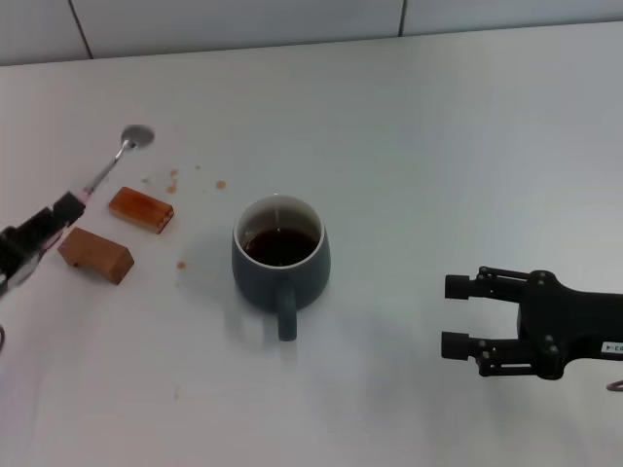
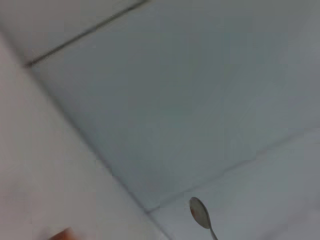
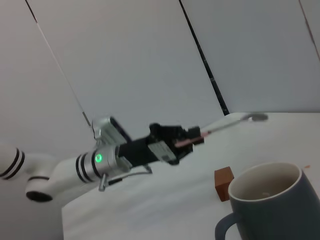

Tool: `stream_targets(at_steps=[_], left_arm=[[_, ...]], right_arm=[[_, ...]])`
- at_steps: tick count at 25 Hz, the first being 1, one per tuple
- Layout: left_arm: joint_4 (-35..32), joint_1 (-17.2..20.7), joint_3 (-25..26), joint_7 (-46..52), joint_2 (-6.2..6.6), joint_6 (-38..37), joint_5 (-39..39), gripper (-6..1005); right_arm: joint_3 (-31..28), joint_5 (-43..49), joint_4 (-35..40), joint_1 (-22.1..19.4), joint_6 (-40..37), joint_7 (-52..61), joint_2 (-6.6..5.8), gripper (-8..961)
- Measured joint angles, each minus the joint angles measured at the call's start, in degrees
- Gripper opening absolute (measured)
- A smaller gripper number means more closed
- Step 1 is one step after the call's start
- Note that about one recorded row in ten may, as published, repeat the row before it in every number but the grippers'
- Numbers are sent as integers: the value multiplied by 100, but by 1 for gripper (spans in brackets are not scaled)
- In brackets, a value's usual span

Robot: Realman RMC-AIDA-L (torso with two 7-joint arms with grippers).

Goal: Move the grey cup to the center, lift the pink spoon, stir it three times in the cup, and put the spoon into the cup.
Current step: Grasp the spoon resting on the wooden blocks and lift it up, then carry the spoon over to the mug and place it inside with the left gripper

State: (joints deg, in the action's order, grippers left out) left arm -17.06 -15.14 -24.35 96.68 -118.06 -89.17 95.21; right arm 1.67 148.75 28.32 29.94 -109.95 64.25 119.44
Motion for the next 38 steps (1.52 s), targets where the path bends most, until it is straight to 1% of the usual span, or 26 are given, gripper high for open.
stream_targets(at_steps=[3, 4, 5, 6, 7, 8, 9, 12, 13, 14, 17, 18, 19, 22, 23, 24, 27, 28, 29, 33, 38], left_arm=[[-815, -155, -425, 242, 32, -253, 5, 127], [-815, -155, -425, 242, 32, -253, 5, 127], [-1667, -263, -746, 555, 64, -420, 18, 127], [-2385, -314, -940, 799, 84, -542, 66, 127], [-2586, -330, -989, 860, 92, -572, 82, 127], [-3830, -443, -1288, 1251, 178, -748, 359, 127], [-3830, -443, -1288, 1251, 178, -748, 359, 127], [-5192, -724, -1525, 1578, 320, -1067, 834, 127], [-5812, -978, -1565, 1697, 383, -1371, 1200, 127], [-5812, -978, -1565, 1697, 383, -1371, 1200, 127], [-6493, -1447, -1611, 1733, 417, -1853, 1881, 127], [-6821, -1681, -1746, 1656, 388, -2050, 2250, 127], [-6821, -1681, -1746, 1656, 388, -2050, 2250, 127], [-7354, -1950, -2285, 1461, 282, -2208, 2843, 127], [-7575, -2098, -2578, 1440, 193, -2226, 3184, 127], [-7575, -2098, -2578, 1440, 193, -2226, 3184, 127], [-7663, -2349, -2849, 1430, 65, -2330, 3620, 128], [-7678, -2450, -3059, 1421, 18, -2374, 3824, 128], [-7678, -2450, -3059, 1421, 18, -2374, 3824, 128], [-7750, -2472, -3483, 1430, 0, -2428, 3949, 128], [-7779, -2429, -3674, 1412, 0, -2456, 4032, 128]], right_arm=[[0, -17, 7, 5, 1, 0, -1, 834], [0, -23, 7, 11, 0, 0, -4, 834], [0, -26, 8, 20, 0, 0, -5, 834], [0, -26, 8, 20, 0, 0, -5, 834], [0, -26, 9, 23, 0, 0, -6, 834], [0, -30, 14, 23, 1, 3, -8, 834], [0, -30, 14, 23, 1, 3, -8, 834], [0, -31, 20, 26, 0, 14, -12, 833], [0, -32, 28, 30, -2, 16, -17, 833], [0, -32, 28, 30, -2, 16, -17, 833], [1, -32, 34, 31, -11, 25, -19, 833], [15, -32, 48, 33, -20, 59, -18, 833], [15, -32, 48, 33, -20, 59, -18, 833], [50, -36, 76, 44, -23, 98, -18, 833], [56, -38, 79, 48, -22, 119, -18, 833], [56, -38, 79, 48, -22, 119, -18, 833], [56, -40, 84, 48, -19, 129, -18, 833], [55, -40, 86, 37, -9, 129, -18, 833], [55, -40, 86, 37, -9, 129, -18, 833], [53, -29, 106, -6, -5, 131, -18, 833], [53, -15, 117, -23, -2, 131, -18, 834]])
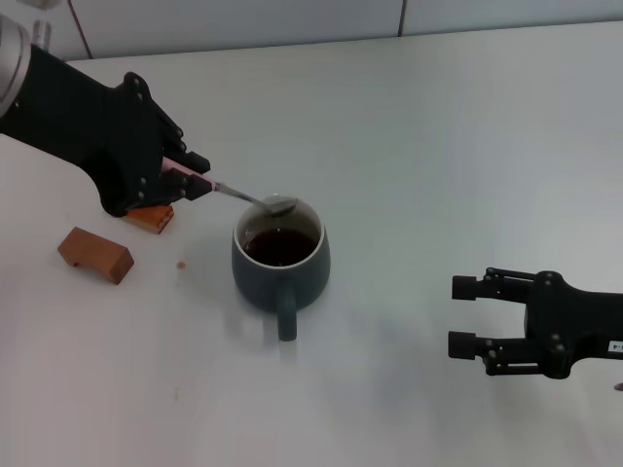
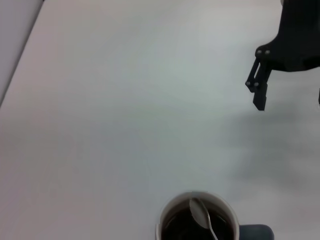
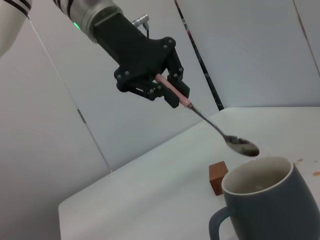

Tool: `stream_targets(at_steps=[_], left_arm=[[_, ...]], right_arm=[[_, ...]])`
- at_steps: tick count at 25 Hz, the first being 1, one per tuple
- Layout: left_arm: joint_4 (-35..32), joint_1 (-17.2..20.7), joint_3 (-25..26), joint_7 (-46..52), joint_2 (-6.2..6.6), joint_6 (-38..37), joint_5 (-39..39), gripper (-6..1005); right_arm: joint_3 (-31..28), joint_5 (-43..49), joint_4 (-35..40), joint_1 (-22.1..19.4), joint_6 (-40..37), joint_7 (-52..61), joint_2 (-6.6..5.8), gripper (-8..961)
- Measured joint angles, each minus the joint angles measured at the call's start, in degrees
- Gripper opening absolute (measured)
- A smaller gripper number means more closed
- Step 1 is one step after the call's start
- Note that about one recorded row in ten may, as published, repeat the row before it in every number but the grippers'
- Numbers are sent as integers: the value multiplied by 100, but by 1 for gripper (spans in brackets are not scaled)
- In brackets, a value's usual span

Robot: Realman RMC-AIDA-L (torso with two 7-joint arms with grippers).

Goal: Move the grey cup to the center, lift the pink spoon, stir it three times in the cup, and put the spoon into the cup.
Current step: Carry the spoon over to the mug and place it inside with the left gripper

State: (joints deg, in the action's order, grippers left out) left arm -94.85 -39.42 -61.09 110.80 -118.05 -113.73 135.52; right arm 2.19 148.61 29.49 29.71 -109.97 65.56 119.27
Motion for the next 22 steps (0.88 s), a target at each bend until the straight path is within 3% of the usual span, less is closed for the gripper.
stream_targets(at_steps=[22], left_arm=[[750, -130, -990, -158, -61, 727, 839, 128]], right_arm=[[18, 19, 2, 8, -24, 9, 0, 833]])
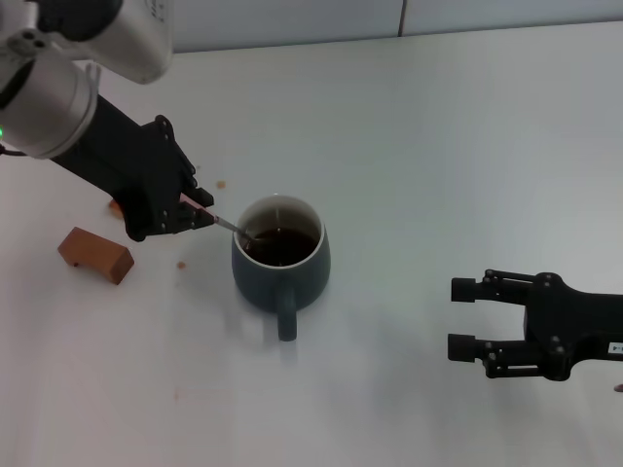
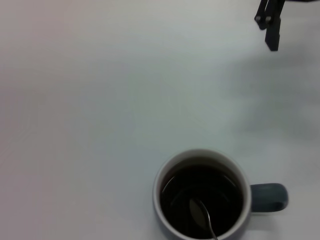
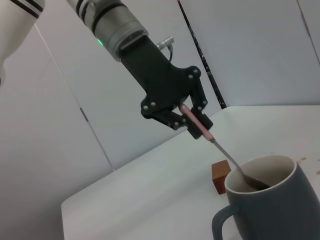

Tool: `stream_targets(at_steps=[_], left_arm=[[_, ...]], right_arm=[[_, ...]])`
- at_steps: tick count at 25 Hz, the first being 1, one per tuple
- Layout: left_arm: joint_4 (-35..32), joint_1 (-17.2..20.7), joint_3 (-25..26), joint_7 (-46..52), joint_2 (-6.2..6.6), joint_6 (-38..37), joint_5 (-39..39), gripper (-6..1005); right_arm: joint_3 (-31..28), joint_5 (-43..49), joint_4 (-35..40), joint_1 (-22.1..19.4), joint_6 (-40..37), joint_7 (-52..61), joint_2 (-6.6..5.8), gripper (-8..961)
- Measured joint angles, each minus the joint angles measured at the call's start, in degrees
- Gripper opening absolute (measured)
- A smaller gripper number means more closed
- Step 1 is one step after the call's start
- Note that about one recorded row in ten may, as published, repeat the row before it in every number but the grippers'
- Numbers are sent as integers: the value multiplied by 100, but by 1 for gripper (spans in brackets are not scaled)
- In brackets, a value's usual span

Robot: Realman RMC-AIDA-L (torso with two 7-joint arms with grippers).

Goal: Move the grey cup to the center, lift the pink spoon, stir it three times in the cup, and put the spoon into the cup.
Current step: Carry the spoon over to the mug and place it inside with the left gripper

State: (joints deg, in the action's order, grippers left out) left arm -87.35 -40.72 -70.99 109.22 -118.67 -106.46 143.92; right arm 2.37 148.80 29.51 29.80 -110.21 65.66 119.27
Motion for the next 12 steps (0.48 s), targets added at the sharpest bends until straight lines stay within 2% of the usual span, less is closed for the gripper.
stream_targets(at_steps=[3, 12], left_arm=[[243, -103, -279, 0, -15, 303, 257, 127], [587, -331, -534, 11, -43, 523, 364, 128]], right_arm=[[39, 0, -13, 10, 14, 0, 0, 833], [70, 0, -28, 26, 18, 6, 0, 833]])
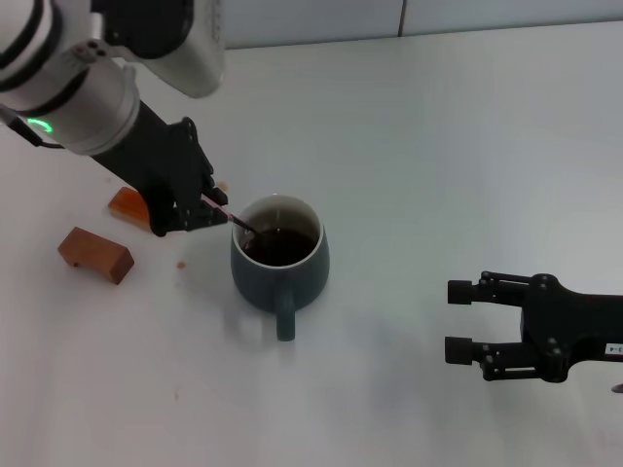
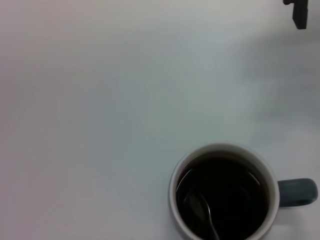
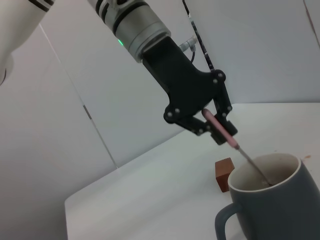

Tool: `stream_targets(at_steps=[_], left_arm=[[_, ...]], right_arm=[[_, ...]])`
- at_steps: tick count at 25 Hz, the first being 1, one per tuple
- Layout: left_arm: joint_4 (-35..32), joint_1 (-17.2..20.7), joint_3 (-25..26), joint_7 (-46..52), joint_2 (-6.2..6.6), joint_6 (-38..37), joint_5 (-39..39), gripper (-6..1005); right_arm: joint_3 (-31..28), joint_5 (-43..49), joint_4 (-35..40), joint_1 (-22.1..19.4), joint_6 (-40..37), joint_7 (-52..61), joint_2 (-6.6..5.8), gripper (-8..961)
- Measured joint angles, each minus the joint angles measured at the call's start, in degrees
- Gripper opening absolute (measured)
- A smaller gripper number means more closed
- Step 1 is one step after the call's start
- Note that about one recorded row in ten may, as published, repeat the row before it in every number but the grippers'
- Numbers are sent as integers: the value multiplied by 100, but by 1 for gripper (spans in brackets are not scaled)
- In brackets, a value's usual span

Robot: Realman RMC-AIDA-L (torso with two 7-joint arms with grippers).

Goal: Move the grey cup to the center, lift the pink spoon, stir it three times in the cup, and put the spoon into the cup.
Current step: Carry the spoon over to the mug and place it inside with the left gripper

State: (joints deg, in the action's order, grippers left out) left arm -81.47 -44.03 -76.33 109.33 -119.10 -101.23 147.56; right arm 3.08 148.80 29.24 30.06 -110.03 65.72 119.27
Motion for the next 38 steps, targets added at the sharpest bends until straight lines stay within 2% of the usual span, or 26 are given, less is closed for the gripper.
stream_targets(at_steps=[7, 19, 30, 38], left_arm=[[57, -13, -468, 103, -1, 12, -53, 128], [-66, -13, -277, 96, 20, -15, 173, 127], [-213, -25, -541, 157, -2, -64, -123, 128], [-277, -3, -536, 167, 8, -211, 253, 128]], right_arm=[[0, -6, 4, 8, 6, 2, 0, 833], [0, -6, 8, 8, 9, 17, 0, 833], [120, -39, 15, 25, 8, 91, 0, 834], [123, -44, 11, 26, 8, 91, 0, 834]])
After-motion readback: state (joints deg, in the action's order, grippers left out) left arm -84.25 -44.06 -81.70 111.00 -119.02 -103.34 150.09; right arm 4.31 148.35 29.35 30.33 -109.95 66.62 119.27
